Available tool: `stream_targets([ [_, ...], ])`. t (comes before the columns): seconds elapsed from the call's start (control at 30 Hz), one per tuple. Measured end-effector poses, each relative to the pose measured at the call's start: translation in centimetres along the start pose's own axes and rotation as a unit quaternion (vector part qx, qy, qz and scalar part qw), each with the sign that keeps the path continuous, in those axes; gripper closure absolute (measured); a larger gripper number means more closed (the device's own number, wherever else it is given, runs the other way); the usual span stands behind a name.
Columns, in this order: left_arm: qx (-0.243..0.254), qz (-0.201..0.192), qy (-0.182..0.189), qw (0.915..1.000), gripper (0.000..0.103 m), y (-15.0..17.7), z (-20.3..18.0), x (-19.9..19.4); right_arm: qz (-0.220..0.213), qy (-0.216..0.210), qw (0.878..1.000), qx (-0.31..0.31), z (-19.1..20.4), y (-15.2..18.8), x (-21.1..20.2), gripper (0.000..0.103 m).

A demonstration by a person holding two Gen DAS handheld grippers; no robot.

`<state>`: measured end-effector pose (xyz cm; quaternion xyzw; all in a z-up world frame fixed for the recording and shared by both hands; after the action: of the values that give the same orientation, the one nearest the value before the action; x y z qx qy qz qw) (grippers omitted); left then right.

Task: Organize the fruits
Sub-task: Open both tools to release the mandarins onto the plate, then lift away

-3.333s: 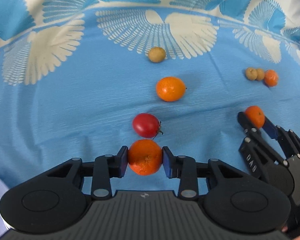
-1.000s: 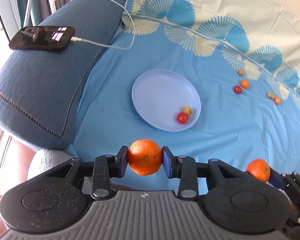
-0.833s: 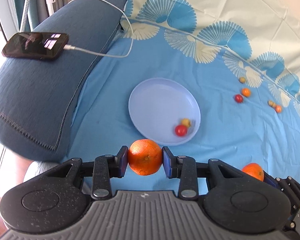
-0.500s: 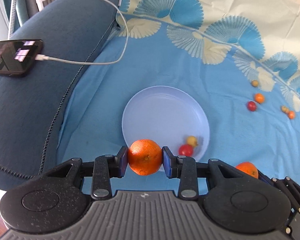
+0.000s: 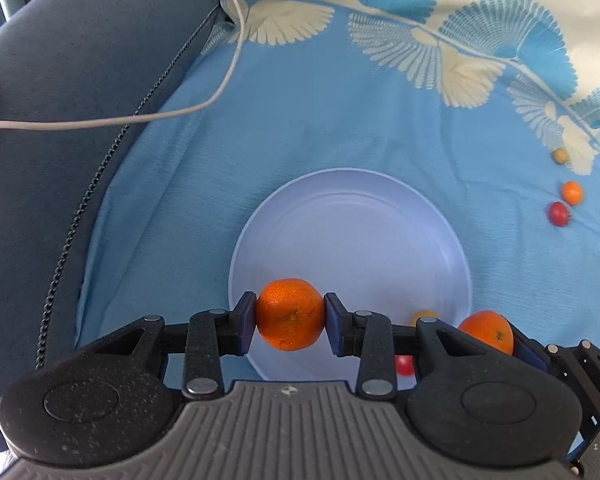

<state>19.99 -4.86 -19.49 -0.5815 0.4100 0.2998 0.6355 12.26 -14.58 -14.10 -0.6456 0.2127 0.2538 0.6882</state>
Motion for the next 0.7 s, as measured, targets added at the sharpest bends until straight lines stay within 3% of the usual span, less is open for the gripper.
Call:
stream_targets([
  [0.2,0.016,0.003,-0.020,0.9997,0.063,0.0,0.5,2.2,0.019,0.005,1.000,-0.019,-0.4,0.8,2.9,0.065],
  [0.27,0.022,-0.004,-0.021,0.9995,0.057,-0.1,0.5,2.3,0.023,0.003,0.999,-0.030,-0.3,1.1,3.4,0.065],
  [0.33,0.026,-0.015,-0.014,0.9995,0.007,-0.5,0.5,1.6,0.027,-0.007,0.999,-0.035,-0.1,1.1,3.7,0.063],
  [0.37,0.023,-0.030,-0.017,0.9991,0.000,-0.8,0.6,1.0,0.025,-0.013,0.999,-0.036,0.0,0.9,3.7,0.060],
  [0.43,0.023,-0.064,-0.015,0.9976,0.000,-1.3,0.7,-0.6,0.009,-0.017,0.999,-0.042,0.3,0.1,3.2,0.026],
  [0.53,0.034,-0.069,-0.019,0.9969,0.000,-0.9,1.1,-2.5,-0.016,-0.010,0.998,-0.056,0.4,-1.2,1.5,0.015],
  [0.7,0.038,-0.086,-0.047,0.9944,0.000,2.1,2.7,-7.7,-0.013,0.003,0.999,-0.040,0.1,-0.6,-3.3,0.010],
])
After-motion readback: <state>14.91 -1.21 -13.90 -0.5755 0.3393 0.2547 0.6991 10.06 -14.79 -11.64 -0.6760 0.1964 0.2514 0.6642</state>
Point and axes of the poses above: each gripper's, at about its wrist camera, not at the fingertips, and x roughly the way its jaws point, z to its left, y to its underside, the point moved 9 cm from there along x, roughly the way its jaws point, and after that the axes turned 8 degrees about -z, right-handed, at the moved point
